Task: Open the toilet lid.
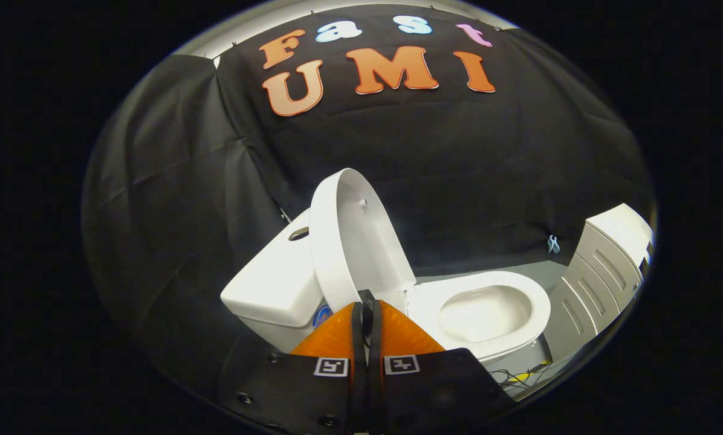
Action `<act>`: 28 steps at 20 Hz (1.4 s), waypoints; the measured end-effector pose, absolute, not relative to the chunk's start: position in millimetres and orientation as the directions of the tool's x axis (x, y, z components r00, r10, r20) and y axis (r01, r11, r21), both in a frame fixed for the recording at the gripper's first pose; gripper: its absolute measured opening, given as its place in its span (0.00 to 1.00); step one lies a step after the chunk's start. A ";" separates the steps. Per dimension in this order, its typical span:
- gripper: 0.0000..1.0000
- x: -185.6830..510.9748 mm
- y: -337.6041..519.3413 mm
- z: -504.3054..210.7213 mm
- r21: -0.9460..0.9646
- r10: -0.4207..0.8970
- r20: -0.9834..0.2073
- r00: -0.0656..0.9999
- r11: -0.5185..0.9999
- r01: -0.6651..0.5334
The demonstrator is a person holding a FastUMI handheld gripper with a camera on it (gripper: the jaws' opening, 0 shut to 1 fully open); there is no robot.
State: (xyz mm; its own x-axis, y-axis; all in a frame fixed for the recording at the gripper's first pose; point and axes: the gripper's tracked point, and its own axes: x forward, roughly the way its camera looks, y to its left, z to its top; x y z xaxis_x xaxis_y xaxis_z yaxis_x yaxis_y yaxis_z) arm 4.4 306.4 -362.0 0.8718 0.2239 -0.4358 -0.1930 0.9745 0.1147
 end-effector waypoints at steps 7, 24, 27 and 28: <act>0.08 -0.2 319.6 -364.5 -0.020 0.176 -0.418 0.891 0.979 -0.203; 0.99 25.7 321.1 -221.9 0.058 0.281 -0.239 0.930 0.960 -0.275; 0.99 38.2 293.7 -184.5 0.026 0.263 -0.189 0.946 0.965 -0.262; 0.99 40.9 279.1 -173.3 0.011 0.245 -0.173 0.954 0.969 -0.247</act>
